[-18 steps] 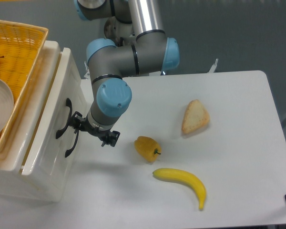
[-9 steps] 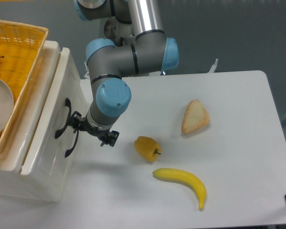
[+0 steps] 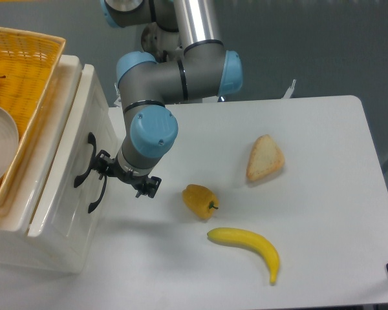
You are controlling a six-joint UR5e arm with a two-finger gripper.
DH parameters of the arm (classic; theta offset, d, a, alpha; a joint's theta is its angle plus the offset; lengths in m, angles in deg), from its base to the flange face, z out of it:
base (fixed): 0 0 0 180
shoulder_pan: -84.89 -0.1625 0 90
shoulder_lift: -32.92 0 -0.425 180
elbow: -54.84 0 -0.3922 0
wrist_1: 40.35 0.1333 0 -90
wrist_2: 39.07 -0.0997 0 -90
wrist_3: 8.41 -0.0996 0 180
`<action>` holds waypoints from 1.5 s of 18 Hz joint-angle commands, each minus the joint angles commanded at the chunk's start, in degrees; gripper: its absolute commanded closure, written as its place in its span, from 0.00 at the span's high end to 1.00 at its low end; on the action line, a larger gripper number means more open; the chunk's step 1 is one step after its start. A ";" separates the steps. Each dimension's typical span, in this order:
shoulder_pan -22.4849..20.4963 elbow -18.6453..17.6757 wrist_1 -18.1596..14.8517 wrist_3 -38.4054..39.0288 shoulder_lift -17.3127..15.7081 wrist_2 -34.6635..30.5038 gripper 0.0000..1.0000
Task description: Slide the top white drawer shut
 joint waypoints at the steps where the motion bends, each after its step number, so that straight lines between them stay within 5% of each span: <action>1: 0.09 0.00 0.00 0.09 -0.09 0.09 1.00; 15: -2.55 1.05 0.97 -1.58 0.09 -0.70 1.00; 27: -9.40 1.67 1.32 -15.19 -1.93 -5.62 1.00</action>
